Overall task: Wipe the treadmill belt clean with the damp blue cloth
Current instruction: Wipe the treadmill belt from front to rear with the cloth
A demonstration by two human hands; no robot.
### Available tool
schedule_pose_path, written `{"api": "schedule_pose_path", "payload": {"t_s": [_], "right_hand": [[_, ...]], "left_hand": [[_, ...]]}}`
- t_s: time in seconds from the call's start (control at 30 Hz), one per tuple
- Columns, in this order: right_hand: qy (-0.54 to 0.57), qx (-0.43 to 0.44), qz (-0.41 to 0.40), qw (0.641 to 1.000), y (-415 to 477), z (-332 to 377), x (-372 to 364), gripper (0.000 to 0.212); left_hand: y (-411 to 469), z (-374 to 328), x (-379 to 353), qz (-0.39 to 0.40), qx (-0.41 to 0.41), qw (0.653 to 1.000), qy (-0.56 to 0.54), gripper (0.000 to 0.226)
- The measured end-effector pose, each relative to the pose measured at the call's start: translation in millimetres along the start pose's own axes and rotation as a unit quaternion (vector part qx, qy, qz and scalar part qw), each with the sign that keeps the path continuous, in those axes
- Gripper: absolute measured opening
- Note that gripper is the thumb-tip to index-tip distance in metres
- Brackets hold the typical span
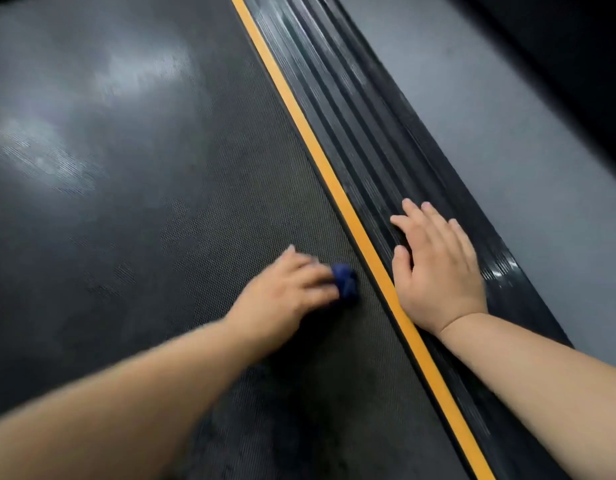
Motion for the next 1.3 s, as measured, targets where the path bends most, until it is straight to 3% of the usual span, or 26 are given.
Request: {"api": "schedule_pose_path", "payload": {"t_s": [0.07,0.13,0.2,0.33,0.47,0.53,0.6,0.67,0.73,0.83,0.97,1.03,1.13,1.2,1.3], "right_hand": [[0.0,0.006,-0.005,1.0,-0.4,-1.9,-1.3,0.045],[0.007,0.003,-0.016,1.0,0.8,-1.9,-1.8,0.045],[0.006,0.004,-0.016,1.0,1.0,-1.1,-3.9,0.044],[0.003,0.005,-0.014,1.0,1.2,-2.1,-4.5,0.043],[-0.001,0.002,-0.024,1.0,-0.2,-3.6,-4.0,0.043],[0.001,0.002,-0.022,1.0,0.5,-1.7,-3.0,0.043],[0.0,0.005,-0.022,1.0,1.0,-0.4,-3.2,0.042],[-0.002,0.006,-0.026,1.0,0.6,-2.0,-4.0,0.042],[-0.002,0.01,-0.026,1.0,0.8,-4.1,-5.2,0.041],[-0.003,0.009,-0.018,1.0,-0.6,-5.1,-6.6,0.041],[0.001,0.007,-0.015,1.0,-2.1,-2.7,-3.6,0.044],[0.001,0.006,-0.012,1.0,-1.1,-0.6,-1.5,0.045],[0.004,0.009,-0.017,1.0,-0.8,-2.0,-2.0,0.044],[0.01,0.017,-0.022,1.0,0.0,-3.7,-4.2,0.042],[0.013,0.016,-0.019,1.0,-0.6,-4.3,-4.8,0.041]], "left_hand": [[43.3,45.5,17.8,-0.056,0.114,0.992,0.021,0.038],[79.1,88.2,38.4,-0.11,0.297,0.948,0.026,0.04],[91.1,100.3,37.0,-0.104,0.383,0.918,0.02,0.044],[57.9,49.8,18.7,-0.096,0.279,0.956,-0.003,0.044],[6.4,-37.9,-12.8,0.012,0.057,0.998,-0.025,0.042],[9.2,-27.0,-10.5,0.038,-0.005,0.999,0.008,0.046],[34.6,13.2,1.9,-0.032,0.084,0.996,0.025,0.048],[64.4,53.2,18.1,-0.092,0.244,0.965,0.013,0.045],[83.3,57.4,18.2,-0.106,0.345,0.933,-0.002,0.041],[70.8,19.1,7.7,-0.104,0.319,0.942,-0.031,0.039],[5.5,-59.2,-5.1,0.021,0.11,0.99,-0.081,0.046],[3.8,-43.5,0.9,0.056,0.053,0.995,-0.07,0.048],[52.9,34.8,26.5,-0.05,0.192,0.98,-0.019,0.044],[74.7,70.1,35.5,-0.059,0.3,0.952,0.005,0.043],[62.8,45.5,17.7,-0.057,0.335,0.94,0.005,0.047]]}}
Point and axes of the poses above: each hand's wrist, its own y-axis towards the middle knuckle, its own x-axis out of the back of the hand, z = x × y, the point moved 2 cm from there along y, towards the middle knuckle, and after that the axes turned 4 degrees about x, right-handed, at the moved point
